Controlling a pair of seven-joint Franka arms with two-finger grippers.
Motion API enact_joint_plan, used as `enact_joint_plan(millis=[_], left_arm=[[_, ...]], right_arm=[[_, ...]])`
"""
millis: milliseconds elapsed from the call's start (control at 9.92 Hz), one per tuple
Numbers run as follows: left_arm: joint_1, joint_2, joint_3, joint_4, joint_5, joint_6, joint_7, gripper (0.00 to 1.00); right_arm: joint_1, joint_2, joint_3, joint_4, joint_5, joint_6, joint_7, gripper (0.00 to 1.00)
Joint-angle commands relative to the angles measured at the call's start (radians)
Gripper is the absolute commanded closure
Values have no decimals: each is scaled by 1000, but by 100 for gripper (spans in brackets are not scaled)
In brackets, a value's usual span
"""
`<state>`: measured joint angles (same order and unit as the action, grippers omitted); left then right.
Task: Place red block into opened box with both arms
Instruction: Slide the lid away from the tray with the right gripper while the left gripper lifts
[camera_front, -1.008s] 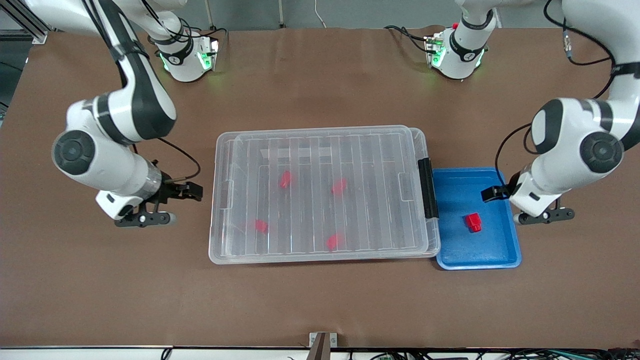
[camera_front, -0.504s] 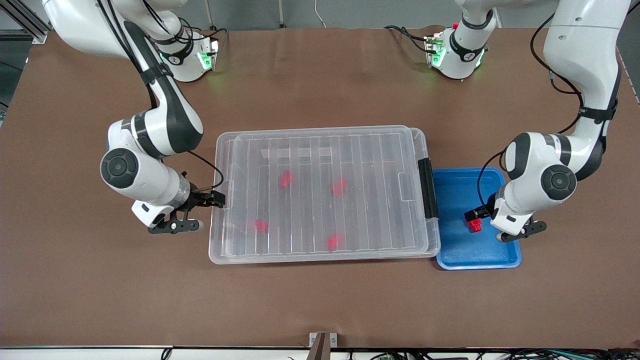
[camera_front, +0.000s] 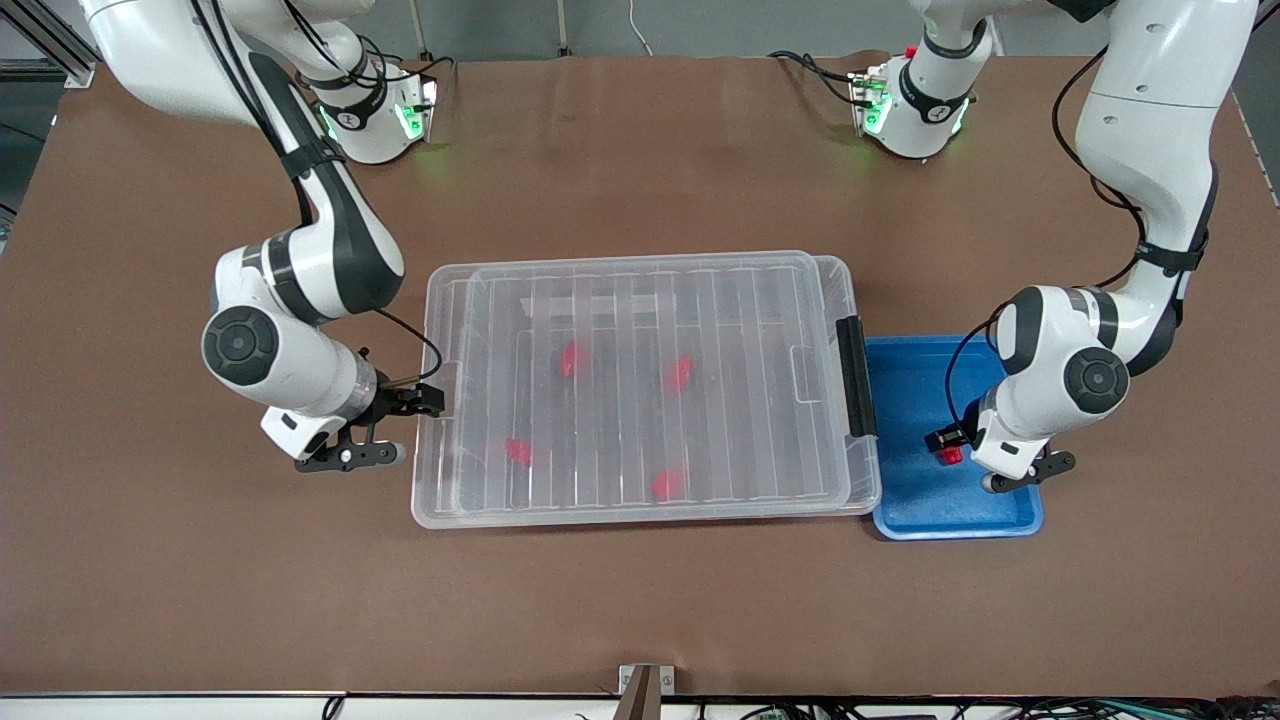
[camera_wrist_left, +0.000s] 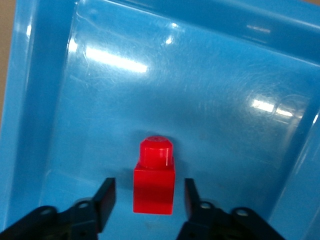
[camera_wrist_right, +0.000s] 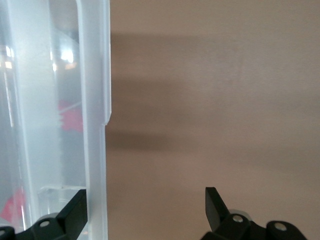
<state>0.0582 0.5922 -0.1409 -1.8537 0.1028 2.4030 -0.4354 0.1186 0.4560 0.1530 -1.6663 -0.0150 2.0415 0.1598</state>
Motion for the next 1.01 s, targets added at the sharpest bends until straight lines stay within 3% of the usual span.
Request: enact_joint_plan(millis=[0,101,303,403,605,908], left_arm=[[6,40,-2,5,21,28,-20,60],[12,40,-3,5,21,28,-20,74],[20,29,-3,1,21,19,-16,93],[22,-21,-6,1,21,-16,-14,97],[12,-173,-16,22,21,-259,-5,98],[12,-322,-165,45,15,-430,-25,98]], right_arm=[[-52,-5,8,-4,-66,-32,-43,0],[-72,-7,8,0,-71,-50,-77,0],[-125,-14,5,5,-71,-82,-166,0],[-141,-16,2,5,-71,-87,-196,0],[-174,-17,0,7,-71,-95,-255,0],[-215,-17,-1,19,-75,-109,-324,0]])
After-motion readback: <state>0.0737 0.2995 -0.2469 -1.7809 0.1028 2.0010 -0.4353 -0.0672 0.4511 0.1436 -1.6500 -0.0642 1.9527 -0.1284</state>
